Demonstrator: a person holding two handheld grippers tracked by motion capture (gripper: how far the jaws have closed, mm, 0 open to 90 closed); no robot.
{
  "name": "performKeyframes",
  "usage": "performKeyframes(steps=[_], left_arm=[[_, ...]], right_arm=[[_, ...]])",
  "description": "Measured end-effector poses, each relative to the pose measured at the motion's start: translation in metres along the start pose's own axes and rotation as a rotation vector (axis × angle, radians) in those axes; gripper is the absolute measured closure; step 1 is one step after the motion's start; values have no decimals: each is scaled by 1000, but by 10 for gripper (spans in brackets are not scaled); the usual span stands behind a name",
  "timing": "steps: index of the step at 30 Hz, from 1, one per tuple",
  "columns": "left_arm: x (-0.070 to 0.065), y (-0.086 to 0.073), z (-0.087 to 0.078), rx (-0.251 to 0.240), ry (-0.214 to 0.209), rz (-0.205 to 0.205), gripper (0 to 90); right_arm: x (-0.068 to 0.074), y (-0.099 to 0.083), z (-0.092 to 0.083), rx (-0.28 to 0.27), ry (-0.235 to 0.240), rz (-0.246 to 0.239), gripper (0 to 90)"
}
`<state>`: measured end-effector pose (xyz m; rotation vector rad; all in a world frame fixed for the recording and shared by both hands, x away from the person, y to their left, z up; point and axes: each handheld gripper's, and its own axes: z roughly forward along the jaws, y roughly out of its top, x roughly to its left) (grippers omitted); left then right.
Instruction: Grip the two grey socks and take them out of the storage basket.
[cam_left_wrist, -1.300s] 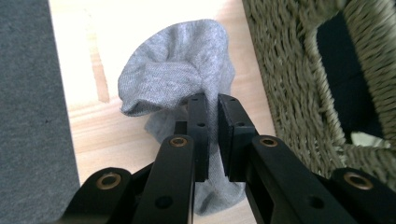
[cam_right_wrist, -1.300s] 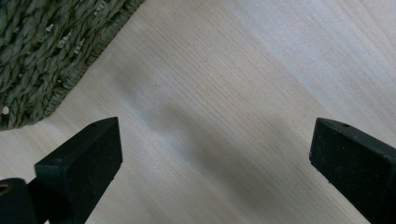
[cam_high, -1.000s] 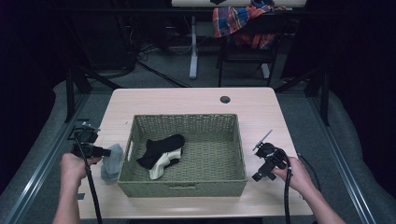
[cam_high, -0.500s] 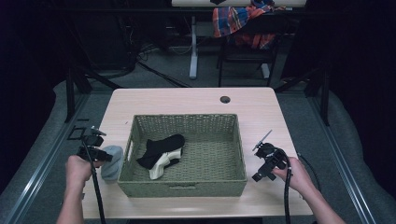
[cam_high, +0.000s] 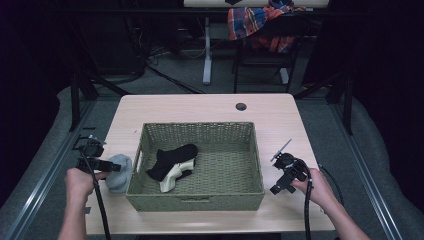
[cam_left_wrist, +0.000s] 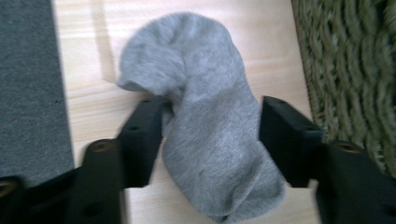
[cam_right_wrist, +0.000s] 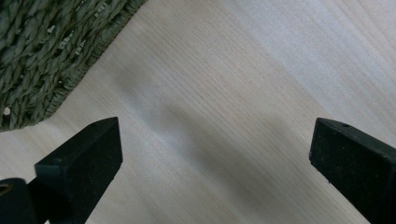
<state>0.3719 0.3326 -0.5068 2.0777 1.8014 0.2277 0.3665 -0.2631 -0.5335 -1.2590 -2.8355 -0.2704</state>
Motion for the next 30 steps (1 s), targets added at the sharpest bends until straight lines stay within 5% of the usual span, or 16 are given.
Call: performKeyframes(steps=[5,15,24,29,30], left_arm=[[-3,-3,-16,-49,32,-14,174],[-14,-32,-27,-94,133,-40,20],[-23,-56,-26,-68,166,-20,2],[-17,-63,-16,-23,133,-28,2],[-16,-63,-14,-23,113,-29,0]], right_arm=[[0,0,0,-7,6,2,21],[1,1,-2,9,-4,-16,21],[1,1,-3,21,-8,-27,23],[1,1,-3,19,-10,-29,23],[3,0,0,-15,-12,1,23]])
